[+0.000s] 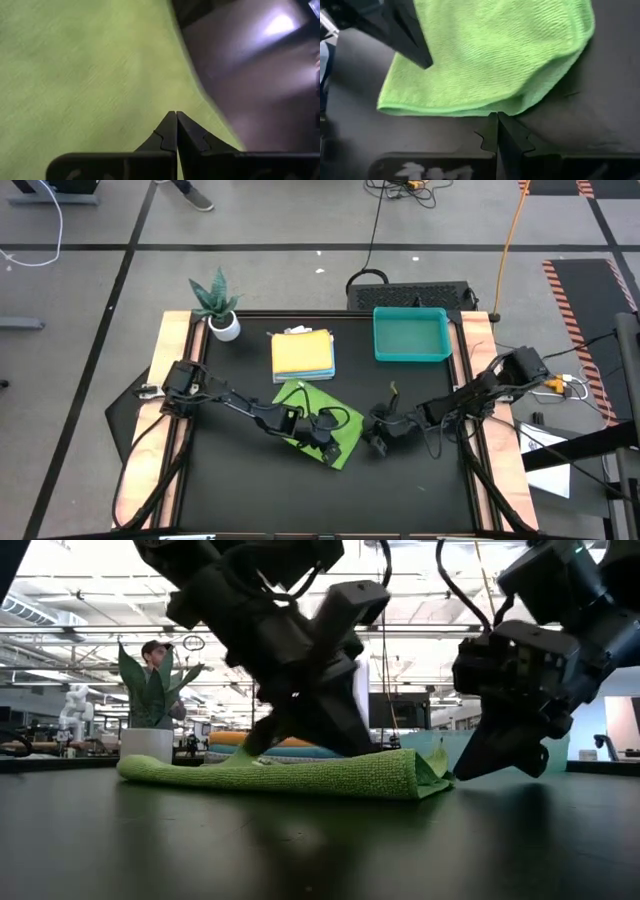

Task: Fold microfiber towels
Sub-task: Fold the green microfiber towel

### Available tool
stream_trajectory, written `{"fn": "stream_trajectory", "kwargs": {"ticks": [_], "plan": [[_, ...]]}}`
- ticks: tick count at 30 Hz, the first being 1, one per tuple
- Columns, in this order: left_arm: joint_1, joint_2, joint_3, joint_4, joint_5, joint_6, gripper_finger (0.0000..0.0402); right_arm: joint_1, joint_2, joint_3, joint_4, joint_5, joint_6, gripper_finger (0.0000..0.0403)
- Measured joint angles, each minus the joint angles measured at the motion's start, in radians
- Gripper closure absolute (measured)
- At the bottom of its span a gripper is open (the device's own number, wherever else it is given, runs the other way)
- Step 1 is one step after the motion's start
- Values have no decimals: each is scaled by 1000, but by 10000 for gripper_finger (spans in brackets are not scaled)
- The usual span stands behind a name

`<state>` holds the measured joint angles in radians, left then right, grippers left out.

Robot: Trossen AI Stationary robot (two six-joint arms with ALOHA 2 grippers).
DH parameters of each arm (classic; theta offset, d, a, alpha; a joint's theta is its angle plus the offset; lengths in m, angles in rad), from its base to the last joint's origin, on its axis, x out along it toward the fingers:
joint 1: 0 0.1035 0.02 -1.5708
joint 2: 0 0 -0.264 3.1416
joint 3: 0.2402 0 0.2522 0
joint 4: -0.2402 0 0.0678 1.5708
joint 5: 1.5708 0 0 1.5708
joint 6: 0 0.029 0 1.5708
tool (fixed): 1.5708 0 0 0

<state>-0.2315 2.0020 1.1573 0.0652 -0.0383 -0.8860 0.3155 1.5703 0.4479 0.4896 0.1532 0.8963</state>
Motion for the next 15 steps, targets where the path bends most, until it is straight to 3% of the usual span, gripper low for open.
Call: {"fn": "stream_trajectory", "kwargs": {"ticks": [15], "plan": [[-1, -6, -2, -13, -6, 12, 400, -76, 3, 0, -5, 8, 48, 403]]}}
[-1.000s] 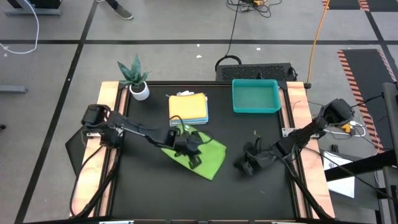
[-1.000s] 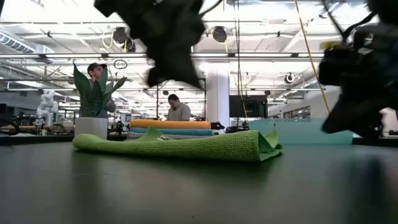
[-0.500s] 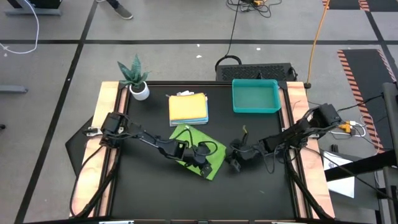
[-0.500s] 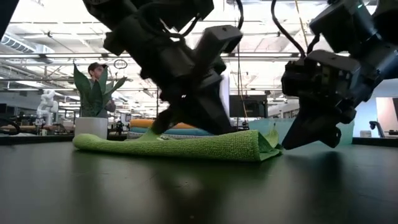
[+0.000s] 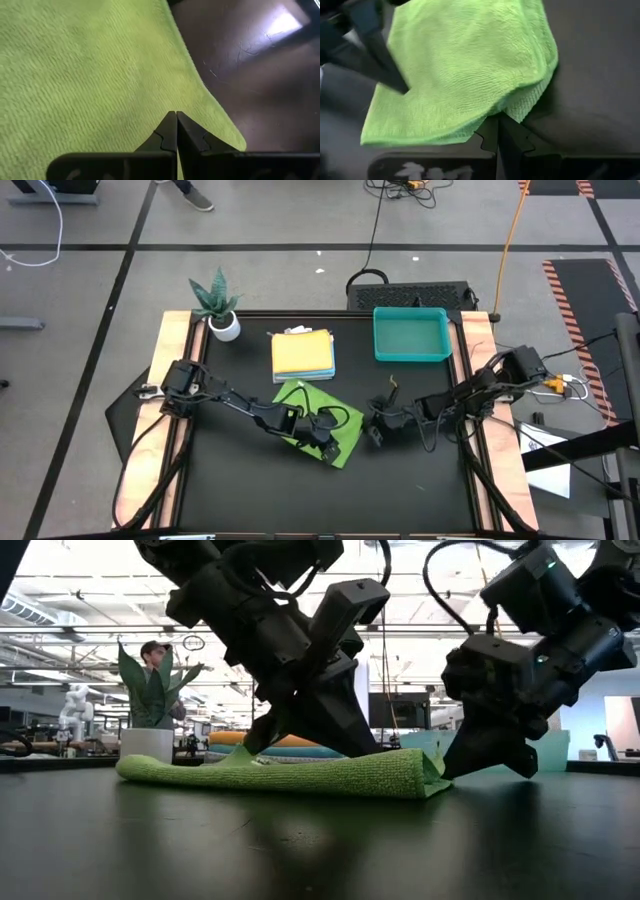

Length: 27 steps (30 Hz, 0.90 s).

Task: Fold microfiber towels
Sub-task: Fold the green microfiber towel

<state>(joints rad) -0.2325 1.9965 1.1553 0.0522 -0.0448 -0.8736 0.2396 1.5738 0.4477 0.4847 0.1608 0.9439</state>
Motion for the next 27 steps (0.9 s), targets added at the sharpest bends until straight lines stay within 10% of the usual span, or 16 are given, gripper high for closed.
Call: {"fn": "stream_trajectory", "kwargs": {"ticks": [27], "plan": [[-4, 0, 0, -65, -35, 15, 401, 32, -92, -3, -216, 153, 332, 403]]}}
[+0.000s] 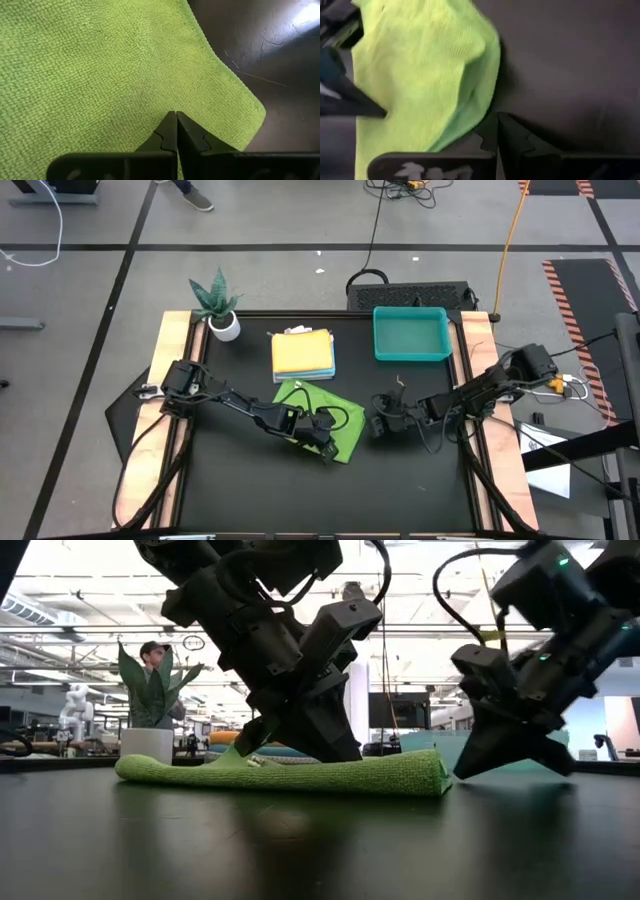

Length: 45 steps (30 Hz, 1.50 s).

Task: Fold microfiber towels
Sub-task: Fold the green microfiber towel

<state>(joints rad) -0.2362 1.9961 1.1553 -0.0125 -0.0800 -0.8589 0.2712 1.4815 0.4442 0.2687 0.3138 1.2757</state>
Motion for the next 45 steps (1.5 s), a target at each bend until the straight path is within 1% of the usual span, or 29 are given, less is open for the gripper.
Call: {"fn": "stream_trajectory", "kwargs": {"ticks": [4, 8, 11, 14, 17, 25, 32, 45], "plan": [[0, 0, 0, 1, 0, 12, 401, -13, 4, 1, 57, -80, -41, 403], [0, 0, 0, 3, -1, 12, 401, 6, 3, 2, 95, -83, -38, 403], [0, 0, 0, 8, -1, 12, 401, 4, 6, 2, 85, -83, -36, 403], [0, 0, 0, 10, -1, 13, 401, -23, 23, 2, 89, -79, -48, 403], [0, 0, 0, 9, -1, 13, 401, -47, 40, 7, 133, -82, -72, 403], [0, 0, 0, 9, 0, 3, 401, -85, 70, 76, 51, -83, -134, 403], [0, 0, 0, 8, 0, -8, 401, -121, 89, 79, 15, -80, -139, 403], [-2, -2, 0, -51, -5, -17, 401, -121, 63, 79, -66, -22, -103, 403]]}}
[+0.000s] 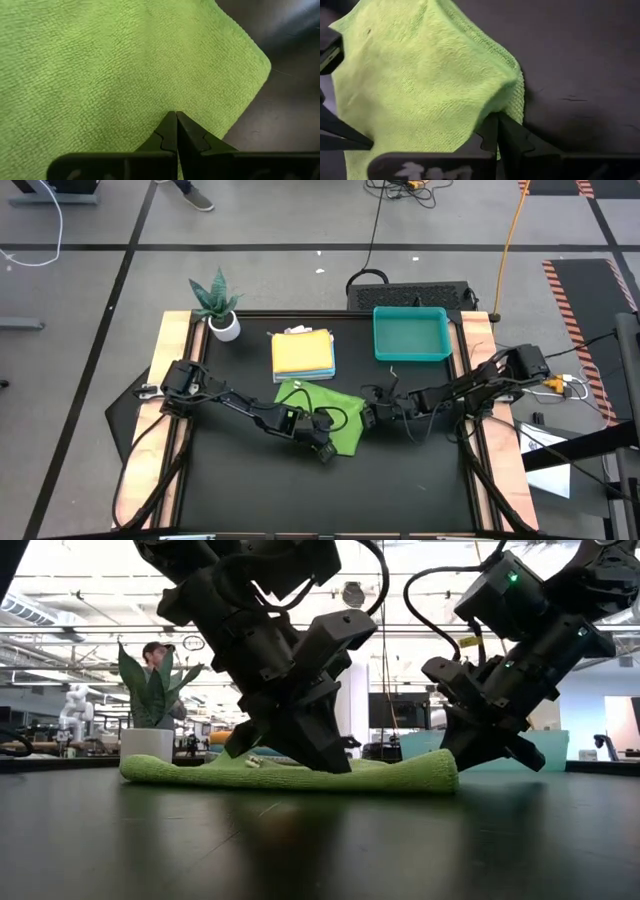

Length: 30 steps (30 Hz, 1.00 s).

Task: Fold microfiber towels
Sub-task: Fold the green microfiber towel

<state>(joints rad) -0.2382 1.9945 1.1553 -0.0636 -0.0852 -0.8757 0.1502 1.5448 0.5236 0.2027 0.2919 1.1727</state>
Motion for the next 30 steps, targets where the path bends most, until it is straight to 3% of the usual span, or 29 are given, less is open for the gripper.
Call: {"fn": "stream_trajectory", "kwargs": {"ticks": [20, 23, 25, 30], "plan": [[-11, 32, 2, 24, 27, 5, 401, 2, -219, -3, -271, 81, 34, 403], [-13, 13, -1, 19, 39, 25, 401, 6, -279, -3, -236, 90, -10, 403], [-13, -7, -4, 13, 41, 33, 401, 5, -288, -2, -155, 41, -74, 403], [-13, -52, -3, 42, 15, 51, 401, 0, -178, -1, 30, -62, -139, 403]]}}
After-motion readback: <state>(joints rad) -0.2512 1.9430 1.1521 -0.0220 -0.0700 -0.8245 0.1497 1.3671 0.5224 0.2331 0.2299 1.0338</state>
